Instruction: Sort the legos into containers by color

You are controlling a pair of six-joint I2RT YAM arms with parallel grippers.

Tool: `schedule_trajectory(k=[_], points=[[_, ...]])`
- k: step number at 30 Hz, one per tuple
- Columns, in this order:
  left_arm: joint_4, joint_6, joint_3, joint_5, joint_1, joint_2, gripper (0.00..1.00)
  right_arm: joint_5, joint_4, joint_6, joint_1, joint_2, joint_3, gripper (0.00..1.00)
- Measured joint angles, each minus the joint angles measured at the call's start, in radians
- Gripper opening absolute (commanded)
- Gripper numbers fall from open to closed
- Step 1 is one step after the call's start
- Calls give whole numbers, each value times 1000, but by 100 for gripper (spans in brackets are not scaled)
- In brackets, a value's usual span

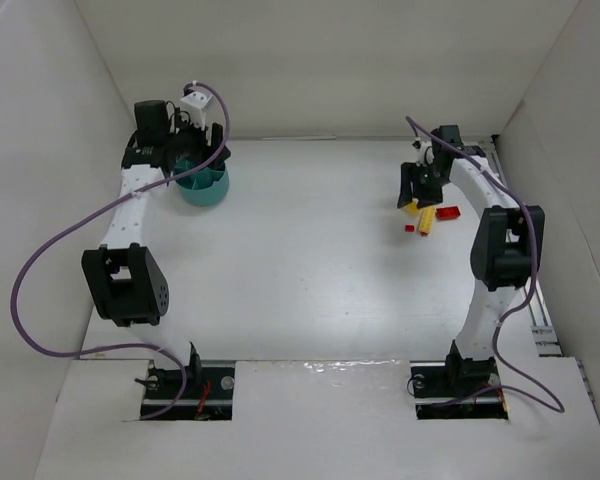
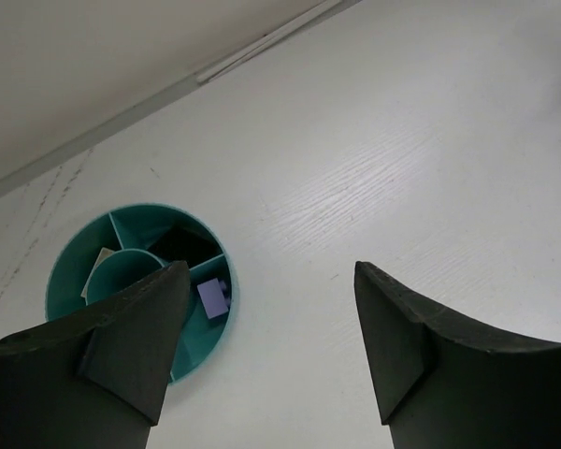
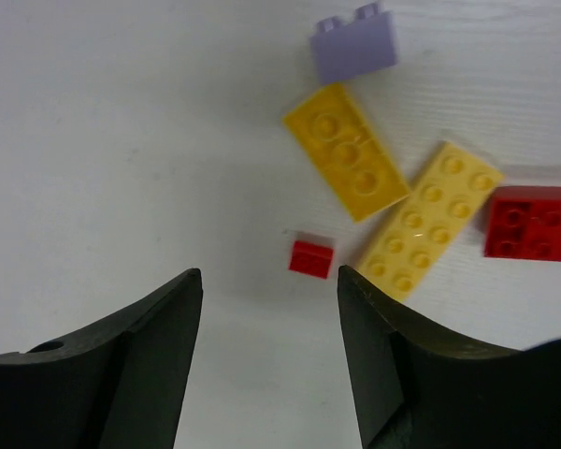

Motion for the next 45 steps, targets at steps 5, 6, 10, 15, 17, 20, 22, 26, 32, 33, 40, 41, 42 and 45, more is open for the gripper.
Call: schedule_trajectory(k=[5, 6, 10, 15, 17, 20, 22, 26, 32, 33, 40, 41, 42, 45], points=[[33, -19, -26, 7, -7, 1, 77, 132, 60, 25, -11, 8, 22, 69], [33, -22, -27, 7, -7, 2, 80, 156, 75, 27, -6, 16, 39, 70], [44, -27, -28, 6, -7, 2, 84, 221, 128, 34, 19, 91, 127, 70], [47, -29, -28, 3, -8, 2, 86, 267, 161, 30, 37, 198, 195, 70], [47, -29, -27, 2, -8, 2, 87, 280, 162, 25, 38, 229, 203, 70], [47, -29, -27, 2, -8, 2, 87, 300, 161, 17, 38, 259, 206, 70], [47, -29, -27, 2, -8, 3, 89, 310, 162, 13, 37, 267, 207, 70], [47, -30, -28, 2, -8, 11, 90, 320, 163, 0, 37, 268, 212, 58], [47, -30, -28, 2, -8, 19, 92, 320, 163, -13, 37, 274, 226, 35], [47, -31, -28, 2, -8, 21, 94, 320, 163, -15, 37, 275, 227, 34], [47, -29, -28, 12, -8, 29, 100, 319, 163, -23, 37, 276, 230, 18], [47, -27, -28, 21, -8, 31, 100, 312, 162, -25, 37, 276, 230, 18], [47, -24, -28, 30, -8, 31, 100, 299, 157, -22, 37, 276, 233, 17], [51, 4, -40, 91, -7, 31, 100, 206, 116, 7, 35, 275, 259, 17]])
